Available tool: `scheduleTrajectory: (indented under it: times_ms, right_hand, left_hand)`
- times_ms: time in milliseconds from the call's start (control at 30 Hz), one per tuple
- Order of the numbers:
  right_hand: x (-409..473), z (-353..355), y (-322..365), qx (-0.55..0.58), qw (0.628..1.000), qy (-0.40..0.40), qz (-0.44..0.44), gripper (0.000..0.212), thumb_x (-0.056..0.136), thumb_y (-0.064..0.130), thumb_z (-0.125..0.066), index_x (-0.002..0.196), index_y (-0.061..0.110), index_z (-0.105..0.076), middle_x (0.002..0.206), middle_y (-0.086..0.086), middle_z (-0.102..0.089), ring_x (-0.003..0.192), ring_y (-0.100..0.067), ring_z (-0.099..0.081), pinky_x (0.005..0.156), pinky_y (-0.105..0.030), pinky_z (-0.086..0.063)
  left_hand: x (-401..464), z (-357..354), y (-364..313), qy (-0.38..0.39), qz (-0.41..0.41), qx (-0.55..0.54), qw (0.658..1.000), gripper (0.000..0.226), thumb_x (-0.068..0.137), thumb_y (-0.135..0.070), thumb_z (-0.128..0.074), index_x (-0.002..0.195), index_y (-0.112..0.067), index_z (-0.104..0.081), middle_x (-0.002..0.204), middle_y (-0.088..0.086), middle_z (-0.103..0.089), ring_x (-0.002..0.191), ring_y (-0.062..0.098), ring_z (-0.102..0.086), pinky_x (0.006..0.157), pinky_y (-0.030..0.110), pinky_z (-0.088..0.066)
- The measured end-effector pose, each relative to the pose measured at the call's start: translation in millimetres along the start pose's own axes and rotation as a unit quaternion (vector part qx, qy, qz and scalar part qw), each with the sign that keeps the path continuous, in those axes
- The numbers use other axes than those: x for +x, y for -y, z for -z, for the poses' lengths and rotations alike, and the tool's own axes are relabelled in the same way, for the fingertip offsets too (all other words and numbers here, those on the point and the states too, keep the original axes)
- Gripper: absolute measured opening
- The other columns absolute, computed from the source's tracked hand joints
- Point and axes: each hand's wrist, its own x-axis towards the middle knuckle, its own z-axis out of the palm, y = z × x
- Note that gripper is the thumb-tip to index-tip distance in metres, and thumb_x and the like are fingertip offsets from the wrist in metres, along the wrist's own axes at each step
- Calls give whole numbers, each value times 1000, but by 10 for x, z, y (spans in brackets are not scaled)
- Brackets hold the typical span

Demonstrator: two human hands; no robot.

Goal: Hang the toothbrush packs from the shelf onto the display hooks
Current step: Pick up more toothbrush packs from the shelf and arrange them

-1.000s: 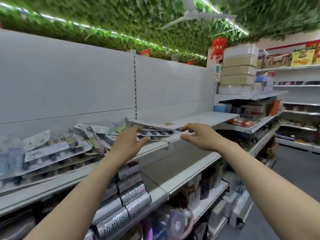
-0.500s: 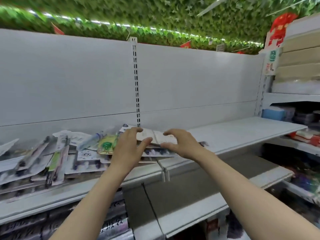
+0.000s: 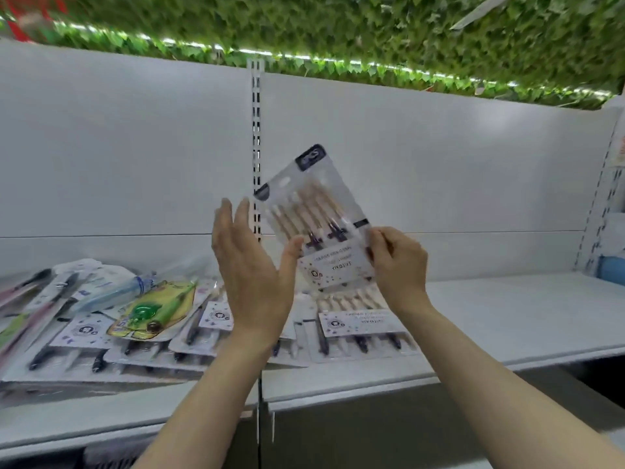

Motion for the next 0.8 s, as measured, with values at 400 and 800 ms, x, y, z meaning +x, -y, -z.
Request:
scheduleTrajectory:
  times_ms: [400, 800]
  right_hand:
    - [182, 535, -498, 302, 918, 103, -236, 35, 103, 29, -54, 91, 2, -73, 92, -14, -76, 81, -21, -68, 78, -36, -57]
    - [-239, 964, -1052, 31, 917, 344, -199, 42, 102, 51, -44, 127, 25, -65, 133, 8, -61, 123, -11, -53, 96, -25, -36]
  left_hand:
    - [-275, -433, -236, 164, 297, -148, 929, 30, 83, -32, -77, 98, -7, -68, 89, 2, -75, 73, 9, -71, 54, 16, -50]
    - [-731, -859, -277, 86, 388, -152, 905, 35, 98, -37, -58, 118, -9, -53, 105, 0, -61, 97, 18, -57, 84, 32, -40]
